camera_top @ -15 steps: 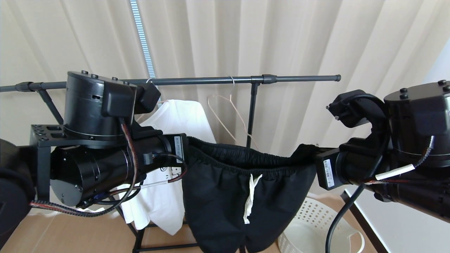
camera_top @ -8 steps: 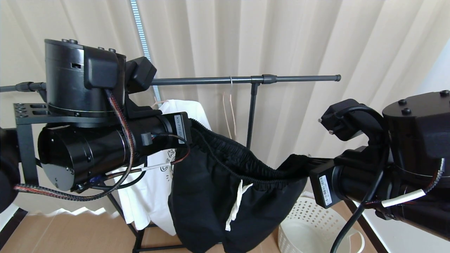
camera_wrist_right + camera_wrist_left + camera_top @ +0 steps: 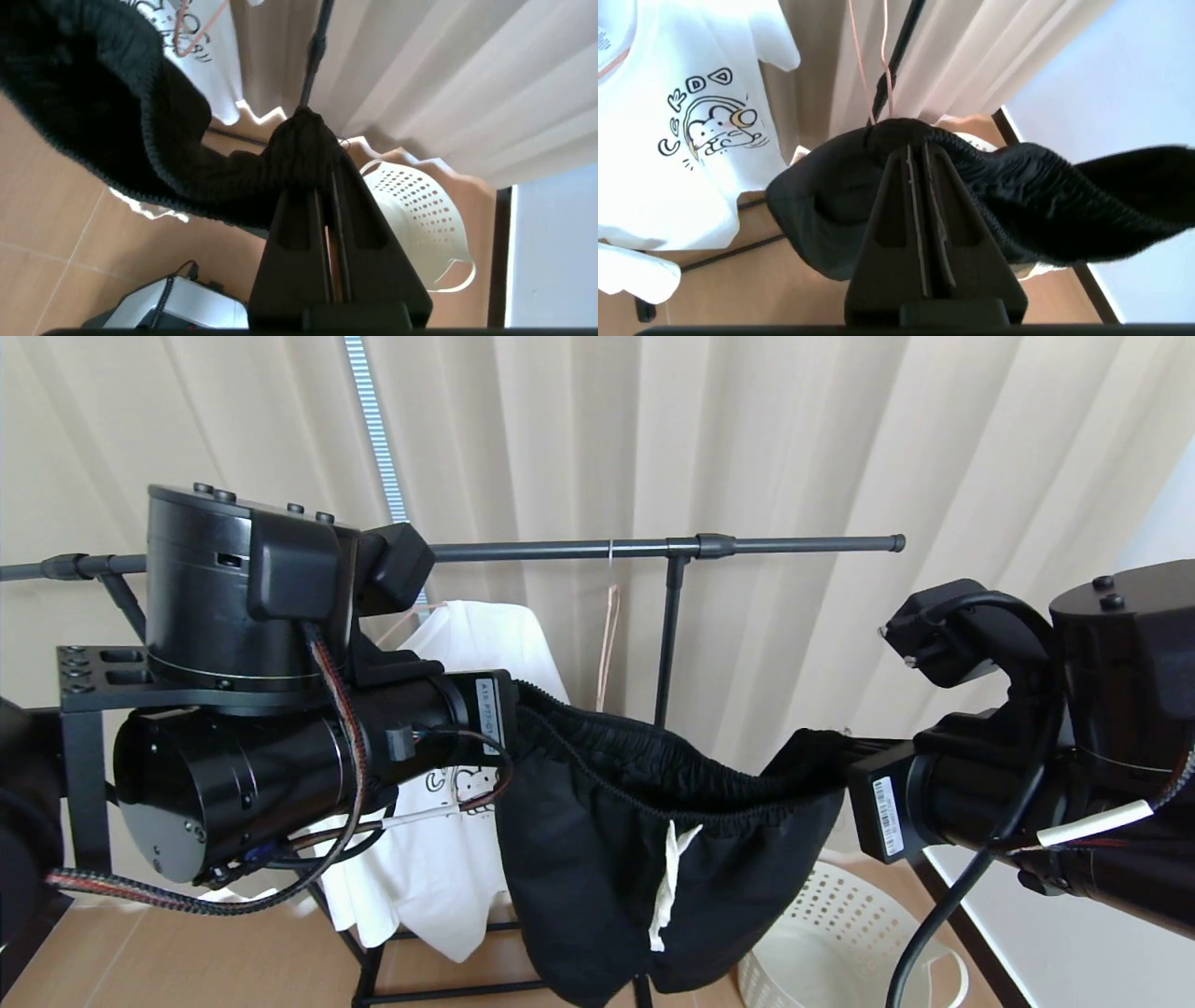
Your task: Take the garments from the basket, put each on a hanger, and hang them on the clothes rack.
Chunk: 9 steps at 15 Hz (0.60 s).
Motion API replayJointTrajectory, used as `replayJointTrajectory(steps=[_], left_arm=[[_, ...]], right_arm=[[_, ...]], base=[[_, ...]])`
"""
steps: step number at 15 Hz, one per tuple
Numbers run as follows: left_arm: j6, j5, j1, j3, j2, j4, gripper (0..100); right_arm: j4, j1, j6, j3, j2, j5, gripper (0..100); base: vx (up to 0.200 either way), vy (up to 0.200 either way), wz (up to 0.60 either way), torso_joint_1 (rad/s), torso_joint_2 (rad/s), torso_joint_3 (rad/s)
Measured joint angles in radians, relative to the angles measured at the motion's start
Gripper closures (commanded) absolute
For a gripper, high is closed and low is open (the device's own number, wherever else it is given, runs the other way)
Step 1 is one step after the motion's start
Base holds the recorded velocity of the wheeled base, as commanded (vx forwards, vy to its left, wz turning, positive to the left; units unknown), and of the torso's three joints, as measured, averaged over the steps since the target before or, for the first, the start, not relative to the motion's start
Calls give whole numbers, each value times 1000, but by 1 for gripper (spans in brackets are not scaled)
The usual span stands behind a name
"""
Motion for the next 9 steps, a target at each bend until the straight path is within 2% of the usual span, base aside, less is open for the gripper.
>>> replayJointTrajectory(steps=[9], left_arm=[[0,-5,-15,23,-14,1,0]], right_arm=[[-1,-34,-3,-2,-6,0,100]], base=[[0,0,0,0,0,0]])
